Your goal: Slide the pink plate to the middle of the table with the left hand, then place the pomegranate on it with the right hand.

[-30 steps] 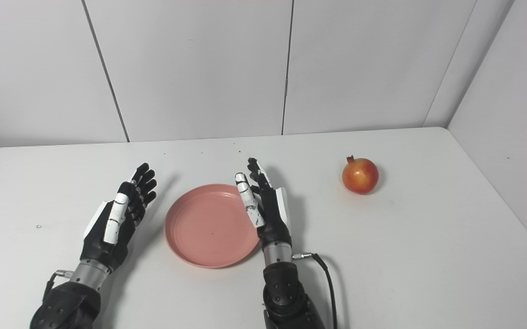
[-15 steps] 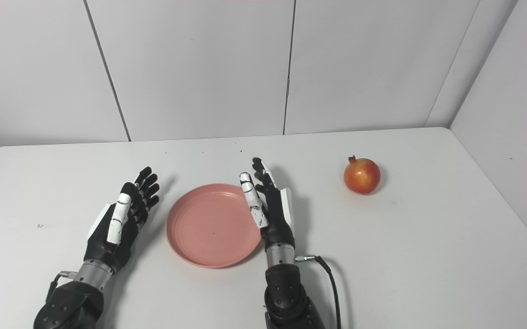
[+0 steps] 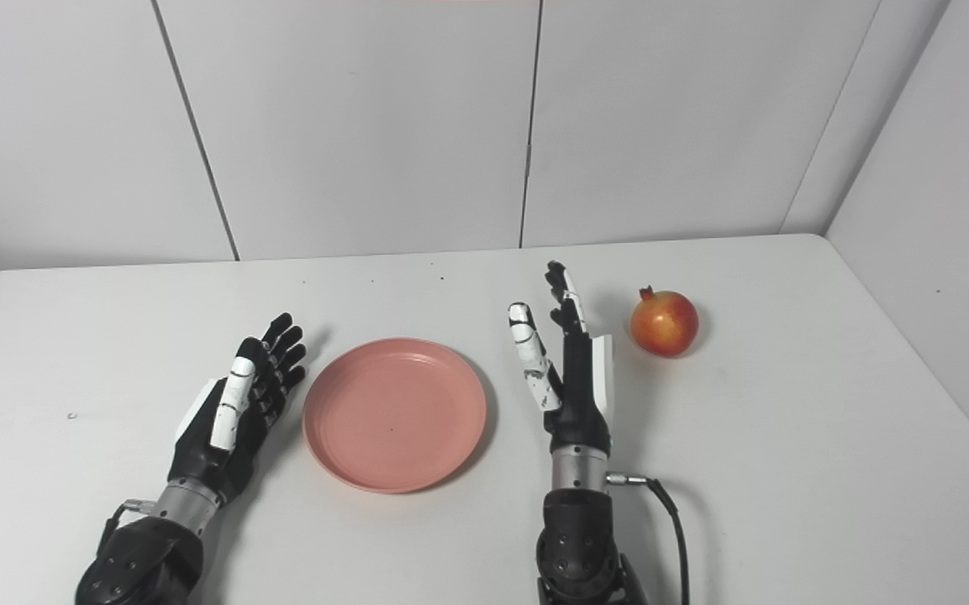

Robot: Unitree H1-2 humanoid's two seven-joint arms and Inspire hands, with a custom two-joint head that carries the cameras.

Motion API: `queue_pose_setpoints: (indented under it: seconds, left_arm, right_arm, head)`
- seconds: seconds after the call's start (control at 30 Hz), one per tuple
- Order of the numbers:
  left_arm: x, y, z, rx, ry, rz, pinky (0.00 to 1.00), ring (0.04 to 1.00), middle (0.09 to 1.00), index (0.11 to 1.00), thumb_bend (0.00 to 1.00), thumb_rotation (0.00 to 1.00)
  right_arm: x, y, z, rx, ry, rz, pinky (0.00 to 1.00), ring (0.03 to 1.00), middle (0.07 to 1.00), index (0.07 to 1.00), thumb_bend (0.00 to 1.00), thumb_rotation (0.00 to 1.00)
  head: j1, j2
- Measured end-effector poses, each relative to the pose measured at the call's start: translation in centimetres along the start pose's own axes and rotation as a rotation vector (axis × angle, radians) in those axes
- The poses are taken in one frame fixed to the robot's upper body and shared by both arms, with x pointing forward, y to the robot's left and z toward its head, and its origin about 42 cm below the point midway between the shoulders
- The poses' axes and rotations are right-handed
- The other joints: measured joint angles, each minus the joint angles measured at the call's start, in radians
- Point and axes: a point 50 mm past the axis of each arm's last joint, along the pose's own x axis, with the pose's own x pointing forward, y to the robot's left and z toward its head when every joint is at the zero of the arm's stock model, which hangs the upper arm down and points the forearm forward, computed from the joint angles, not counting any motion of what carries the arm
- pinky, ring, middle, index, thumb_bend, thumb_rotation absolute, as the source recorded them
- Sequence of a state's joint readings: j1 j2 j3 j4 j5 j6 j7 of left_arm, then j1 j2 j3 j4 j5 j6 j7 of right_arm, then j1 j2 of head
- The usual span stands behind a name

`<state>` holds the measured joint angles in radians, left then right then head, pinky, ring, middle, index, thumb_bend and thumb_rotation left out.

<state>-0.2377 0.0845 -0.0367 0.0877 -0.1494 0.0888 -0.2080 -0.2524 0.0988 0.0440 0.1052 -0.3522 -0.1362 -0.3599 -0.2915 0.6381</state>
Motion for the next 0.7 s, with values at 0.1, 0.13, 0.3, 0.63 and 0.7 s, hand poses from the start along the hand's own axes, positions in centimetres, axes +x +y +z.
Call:
queue_pose_setpoints:
  seconds: [0.1, 0.13, 0.3, 0.63, 0.7]
  left_arm:
    - [0.0, -0.1, 0.0, -0.003, 0.000, -0.001, 1.00, 1.000, 1.000, 1.000, 0.69, 1.00]
    - [0.0, -0.2, 0.0, -0.005, 0.001, -0.001, 1.00, 1.000, 1.000, 1.000, 0.69, 1.00]
    - [0.1, -0.4, 0.0, -0.011, 0.001, 0.002, 1.00, 1.000, 1.000, 1.000, 0.69, 1.00]
    - [0.2, -0.8, 0.0, -0.021, 0.000, 0.002, 1.00, 1.000, 1.000, 1.000, 0.68, 1.00]
    - [0.2, -0.8, 0.0, -0.019, 0.000, 0.002, 1.00, 1.000, 1.000, 1.000, 0.68, 1.00]
  right_arm:
    - [0.4, -1.1, 0.3, -0.022, -0.020, -0.019, 0.88, 0.908, 0.892, 0.907, 0.55, 0.96]
    - [0.5, -1.4, 0.2, -0.034, -0.024, -0.023, 0.88, 0.907, 0.891, 0.906, 0.56, 0.95]
    - [1.2, -3.3, 0.1, -0.085, -0.015, -0.044, 0.86, 0.897, 0.881, 0.886, 0.55, 0.90]
    - [3.7, -6.6, 0.4, -0.151, -0.049, -0.064, 0.85, 0.896, 0.904, 0.900, 0.58, 0.71]
    - [4.1, -7.2, 0.4, -0.169, -0.055, -0.073, 0.85, 0.894, 0.904, 0.901, 0.61, 0.64]
  head:
    - [0.002, 0.000]
    - [0.002, 0.000]
    - [0.003, 0.002]
    - [0.000, -0.006]
    - [-0.005, -0.011]
